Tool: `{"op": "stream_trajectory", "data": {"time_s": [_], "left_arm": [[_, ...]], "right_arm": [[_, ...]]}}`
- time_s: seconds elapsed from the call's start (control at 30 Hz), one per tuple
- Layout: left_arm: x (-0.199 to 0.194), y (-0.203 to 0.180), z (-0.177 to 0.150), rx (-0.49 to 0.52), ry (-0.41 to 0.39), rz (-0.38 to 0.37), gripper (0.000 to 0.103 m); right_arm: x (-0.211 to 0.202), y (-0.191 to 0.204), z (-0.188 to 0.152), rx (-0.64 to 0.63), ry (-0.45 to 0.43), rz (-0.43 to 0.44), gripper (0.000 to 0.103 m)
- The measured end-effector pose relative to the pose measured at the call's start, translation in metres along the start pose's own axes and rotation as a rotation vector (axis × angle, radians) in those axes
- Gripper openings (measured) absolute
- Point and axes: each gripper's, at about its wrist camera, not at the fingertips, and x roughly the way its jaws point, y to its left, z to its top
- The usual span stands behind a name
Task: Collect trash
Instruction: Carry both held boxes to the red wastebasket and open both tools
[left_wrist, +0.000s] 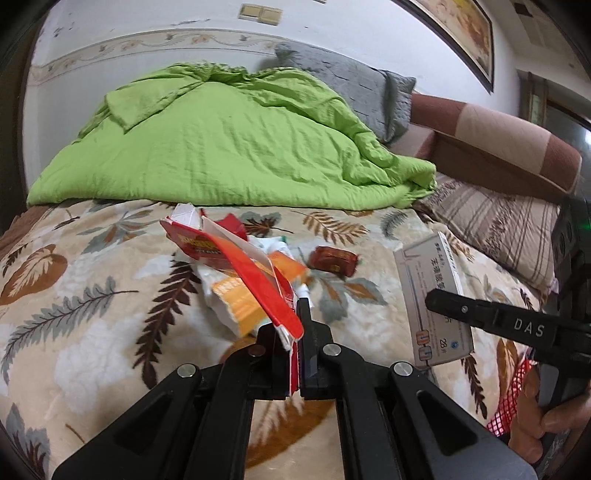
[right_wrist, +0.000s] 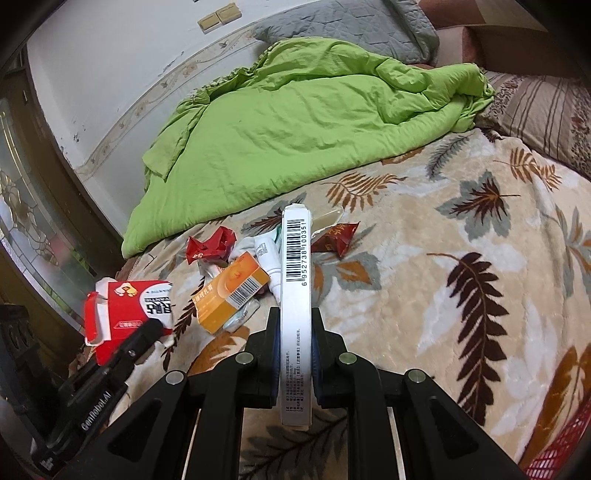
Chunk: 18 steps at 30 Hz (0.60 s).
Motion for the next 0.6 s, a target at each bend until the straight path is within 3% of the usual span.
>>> {"op": "stream_trajectory", "data": {"time_s": [0.27, 0.6], "left_arm": [[0.002, -0.052, -0.001, 0.065, 0.017, -0.119, 0.002], [-0.013, -0.184, -0.012, 0.239, 0.05, -0.388, 0.002]], "right_arm": [[-0.051, -0.026, -0.001, 0.056, -0.036, 0.028, 0.014], [-0.164, -0.114, -0.015, 0.18, -0.104, -0.072, 0.014]]}}
